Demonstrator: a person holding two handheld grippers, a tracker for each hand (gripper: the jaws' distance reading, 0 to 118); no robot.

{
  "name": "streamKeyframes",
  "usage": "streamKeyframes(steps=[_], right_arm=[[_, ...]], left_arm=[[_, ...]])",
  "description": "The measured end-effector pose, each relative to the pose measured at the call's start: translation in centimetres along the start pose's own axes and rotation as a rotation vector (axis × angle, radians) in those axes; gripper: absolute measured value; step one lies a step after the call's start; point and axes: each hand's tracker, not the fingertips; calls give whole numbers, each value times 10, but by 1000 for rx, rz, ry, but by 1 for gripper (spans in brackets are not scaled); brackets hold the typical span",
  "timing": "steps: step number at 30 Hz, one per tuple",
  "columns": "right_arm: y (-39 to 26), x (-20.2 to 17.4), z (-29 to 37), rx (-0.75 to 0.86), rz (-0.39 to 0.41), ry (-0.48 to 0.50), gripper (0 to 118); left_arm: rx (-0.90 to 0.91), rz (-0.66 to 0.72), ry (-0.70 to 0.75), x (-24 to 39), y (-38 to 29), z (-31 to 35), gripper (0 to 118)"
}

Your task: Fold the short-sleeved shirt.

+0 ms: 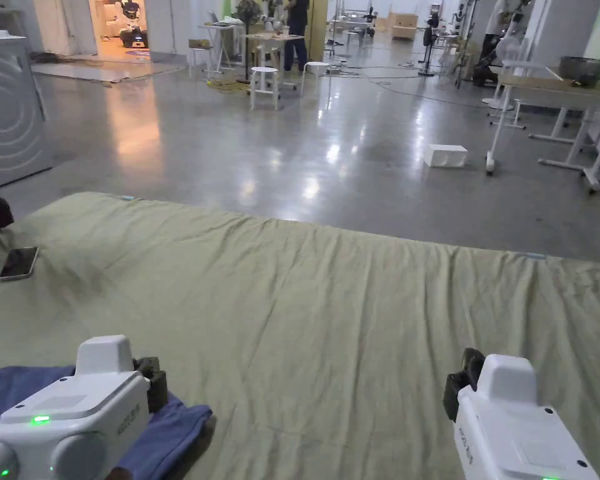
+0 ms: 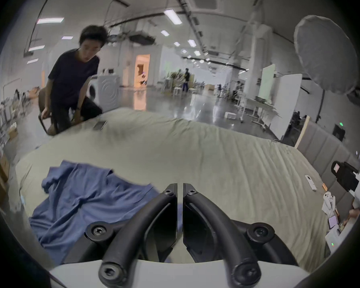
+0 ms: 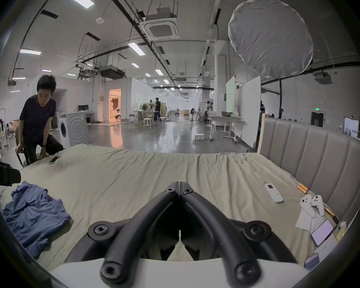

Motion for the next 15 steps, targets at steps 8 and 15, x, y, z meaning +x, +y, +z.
streamKeyframes(steps=[8,15], right_arm=[[-19,-25,-10,-67,-8,55,0],[-29,-35,-15,-101,10,68,0]], left_arm=[[-163,-15,133,-124,-28,-11,16],[-393,19,173,-185,-64,-56,93]])
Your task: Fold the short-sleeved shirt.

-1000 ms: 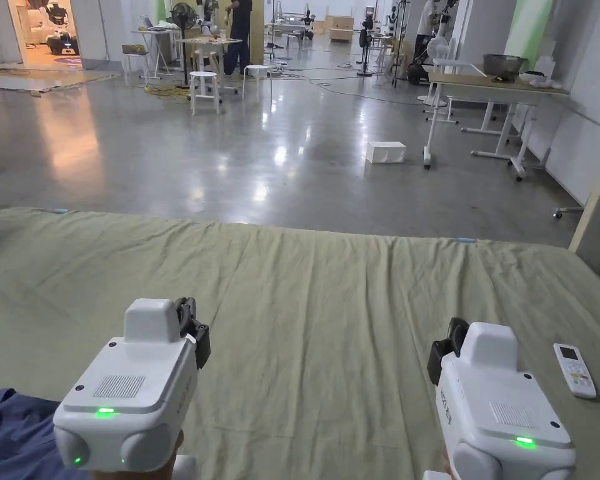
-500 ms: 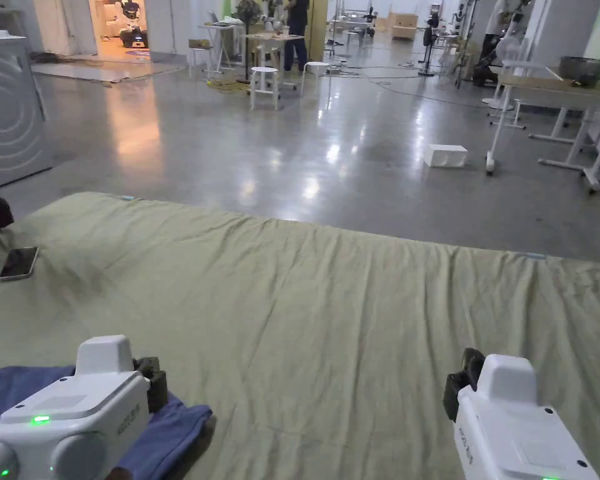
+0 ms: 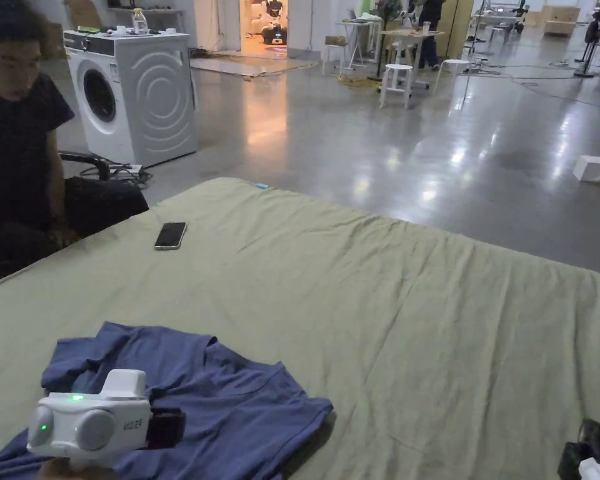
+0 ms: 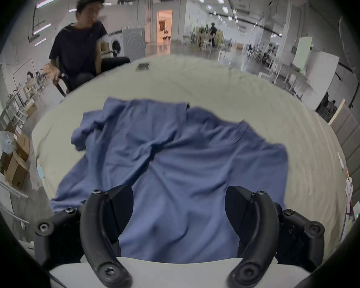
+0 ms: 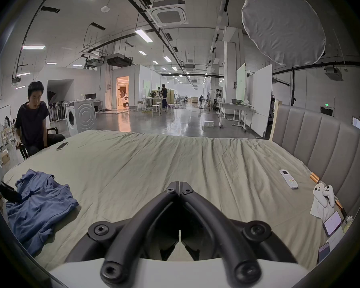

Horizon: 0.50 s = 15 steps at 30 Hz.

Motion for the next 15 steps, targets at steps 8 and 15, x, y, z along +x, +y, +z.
streamKeyframes(steps=[8,15], right_arm=[[-11,5,-5,-50,37,-2,0],[-15,11,-8,-85,36,-12,0]], left_arm=[[-107,-127,6,18,-30,-50,92],[-56,-256,34,39,-35,-34,21]])
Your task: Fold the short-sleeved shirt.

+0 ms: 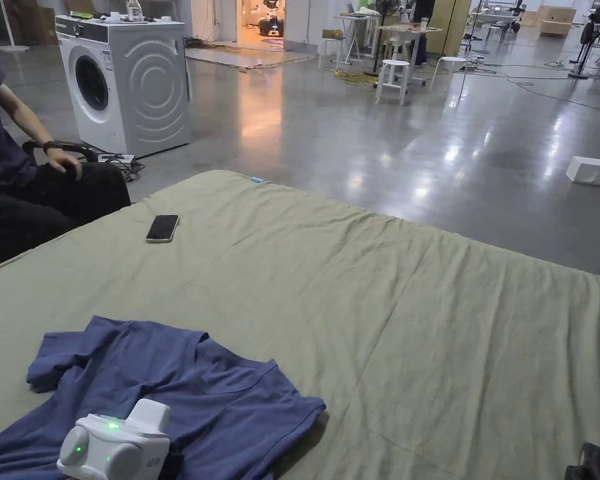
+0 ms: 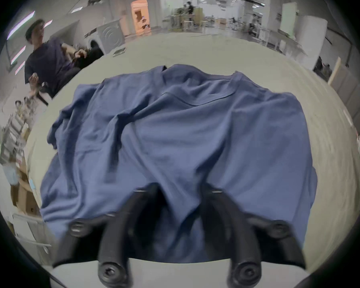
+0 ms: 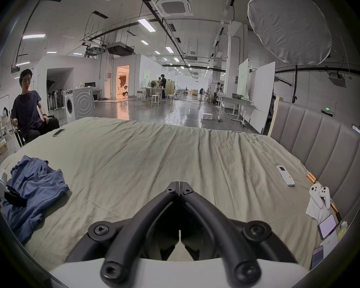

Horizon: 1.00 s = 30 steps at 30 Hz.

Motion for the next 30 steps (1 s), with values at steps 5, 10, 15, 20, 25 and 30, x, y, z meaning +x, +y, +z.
streamKeyframes(steps=[5,10,15,20,25,30], right_arm=[[-1,-2,0,-3,11,2,0],[-1,-2,1,-1,12,2,0],[-2,-1,0,2,-6,-1,0],[1,1,6,14,-18,3,0],[7,12,18,41,-40,-6,0],[18,32,34,87,-64,-19,0]], left_arm=[[32,87,-7,-1,-4,12,4],[165,193,-10,-25,1,16,3],[307,100,-69,-24,24,47,3],[485,187,-130,-13,56,94,3],[686,102,-134,21,96,154,3],[813,65,-240,70,141,219,3]])
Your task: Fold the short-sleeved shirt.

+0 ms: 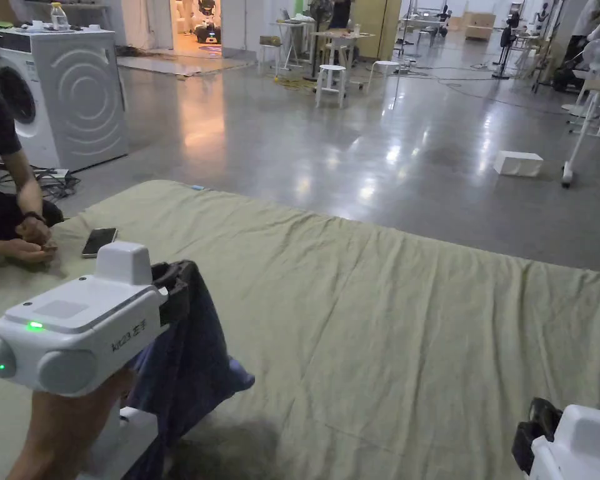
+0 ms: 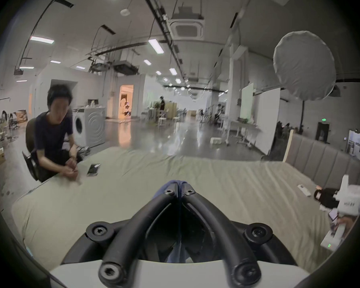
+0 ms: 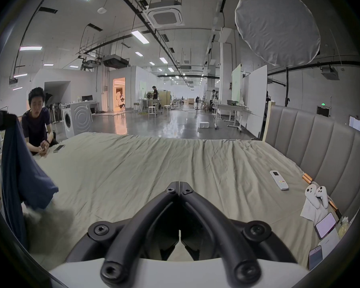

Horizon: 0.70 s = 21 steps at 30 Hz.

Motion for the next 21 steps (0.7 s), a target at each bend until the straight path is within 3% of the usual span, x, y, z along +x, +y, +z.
streamKeyframes(steps=[6,9,12,21], right_arm=[[12,34,24,76,2,-53,0],[16,53,36,93,0,-80,0],[18,76,47,102,-1,-118,0],[9,127,71,95,-15,-220,0]], left_arm=[[114,26,-173,69,47,-17,3],[130,27,-243,63,34,-12,2],[106,14,-342,114,30,-27,2],[-199,-11,-598,250,-56,-54,2]])
